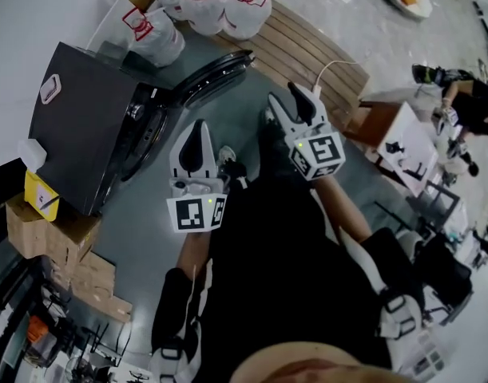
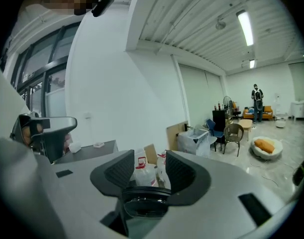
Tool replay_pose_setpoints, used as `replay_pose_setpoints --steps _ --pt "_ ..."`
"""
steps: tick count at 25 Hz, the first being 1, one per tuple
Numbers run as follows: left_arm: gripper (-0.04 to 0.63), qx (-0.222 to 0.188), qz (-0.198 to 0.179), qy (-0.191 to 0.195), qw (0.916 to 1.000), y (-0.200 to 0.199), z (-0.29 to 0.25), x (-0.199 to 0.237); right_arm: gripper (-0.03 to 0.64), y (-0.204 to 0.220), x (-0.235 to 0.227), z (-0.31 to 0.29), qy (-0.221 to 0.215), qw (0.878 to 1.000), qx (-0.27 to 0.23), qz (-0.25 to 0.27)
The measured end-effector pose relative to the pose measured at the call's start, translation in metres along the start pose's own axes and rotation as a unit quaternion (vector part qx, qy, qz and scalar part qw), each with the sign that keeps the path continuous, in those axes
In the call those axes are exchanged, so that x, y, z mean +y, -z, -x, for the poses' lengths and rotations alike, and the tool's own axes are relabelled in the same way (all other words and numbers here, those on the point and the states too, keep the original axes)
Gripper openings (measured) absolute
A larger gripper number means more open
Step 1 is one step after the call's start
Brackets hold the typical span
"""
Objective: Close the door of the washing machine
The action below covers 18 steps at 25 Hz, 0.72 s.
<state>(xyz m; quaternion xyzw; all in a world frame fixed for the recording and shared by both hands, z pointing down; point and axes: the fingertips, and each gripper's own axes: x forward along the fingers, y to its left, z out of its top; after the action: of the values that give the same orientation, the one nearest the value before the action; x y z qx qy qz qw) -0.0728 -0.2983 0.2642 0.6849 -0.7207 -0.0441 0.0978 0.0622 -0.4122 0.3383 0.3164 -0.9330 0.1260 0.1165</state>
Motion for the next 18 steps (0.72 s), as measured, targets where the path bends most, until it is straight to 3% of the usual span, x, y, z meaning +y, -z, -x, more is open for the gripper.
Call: replay_pose_setpoints --steps 10,18 --pt "0.006 0.009 0.018 -0.068 0.9975 0.011 -0.111 0.006 0.176 0.021 -0.088 -0.112 -0.068 0.992 0.100 0.041" --pt "0.005 0.029 0.028 -0.125 0.9913 0.030 -0.169 0.019 0.176 0.076 -0.113 -0.189 -0.175 0.960 0.206 0.068"
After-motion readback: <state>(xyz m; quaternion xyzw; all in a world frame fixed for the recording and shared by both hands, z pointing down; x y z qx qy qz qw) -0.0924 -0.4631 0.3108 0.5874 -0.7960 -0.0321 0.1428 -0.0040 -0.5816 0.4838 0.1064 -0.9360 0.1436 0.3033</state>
